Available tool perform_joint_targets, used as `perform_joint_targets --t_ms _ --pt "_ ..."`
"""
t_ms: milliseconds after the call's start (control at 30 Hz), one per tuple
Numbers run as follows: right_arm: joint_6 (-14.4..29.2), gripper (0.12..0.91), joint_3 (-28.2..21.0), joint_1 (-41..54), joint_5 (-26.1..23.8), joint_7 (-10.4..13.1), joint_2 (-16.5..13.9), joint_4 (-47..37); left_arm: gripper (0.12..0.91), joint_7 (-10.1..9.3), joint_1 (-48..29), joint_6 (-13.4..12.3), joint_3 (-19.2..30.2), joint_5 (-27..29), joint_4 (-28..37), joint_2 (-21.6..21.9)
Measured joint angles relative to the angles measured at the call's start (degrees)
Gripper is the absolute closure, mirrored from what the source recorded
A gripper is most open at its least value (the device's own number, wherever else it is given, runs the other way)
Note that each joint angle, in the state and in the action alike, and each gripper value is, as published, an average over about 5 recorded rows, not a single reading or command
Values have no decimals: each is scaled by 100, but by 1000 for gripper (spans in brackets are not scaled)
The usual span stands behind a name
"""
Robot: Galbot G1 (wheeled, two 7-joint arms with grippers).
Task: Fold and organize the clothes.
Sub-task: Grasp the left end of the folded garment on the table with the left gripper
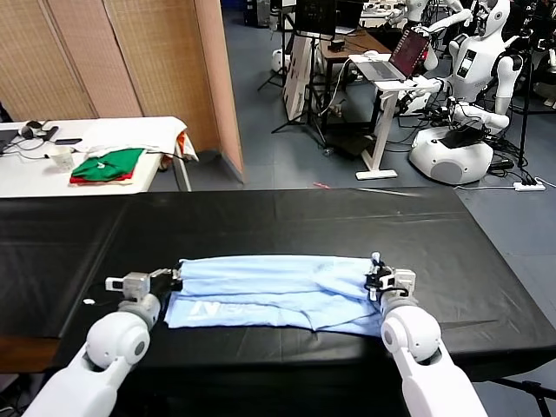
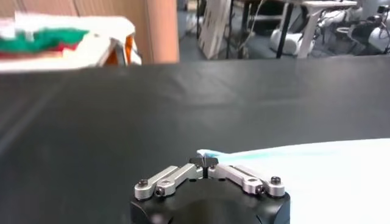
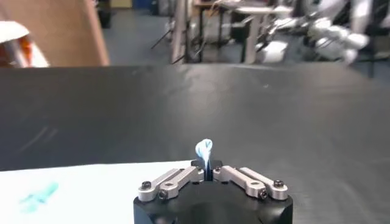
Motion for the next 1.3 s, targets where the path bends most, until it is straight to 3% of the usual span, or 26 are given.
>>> perform_joint_targets --t_ms 133,300,400,500,600,733,867,1133,1300 --pt "62 559 73 -65 -23 -241 -84 137 814 -25 1 -126 -18 97 16 -8" --pt "162 250 176 -250 -129 -416 -213 468 518 -13 69 -209 -88 358 62 -8" --pt "190 143 274 -457 -128 -471 -310 763 329 -21 150 -199 -171 294 27 34" --pt "198 122 410 -701 -34 -494 -422 1074 181 -56 292 -161 -287 80 -99 116" --pt "211 119 604 -968 110 -534 -551 1391 131 -138 522 -144 -430 -193 -304 190" --pt "288 118 858 -1305 157 -616 -653 1725 124 -188 910 -190 -691 -464 -651 177" --pt "332 118 958 -1569 119 -633 -626 1890 123 -197 1130 -314 -844 -396 -802 83" --pt "394 118 909 -1822 -7 -646 -470 2013 123 -243 977 -766 -857 -311 -556 -154" --pt "379 118 913 -1900 -37 -661 -474 2033 123 -178 910 -780 -875 -477 -382 -224"
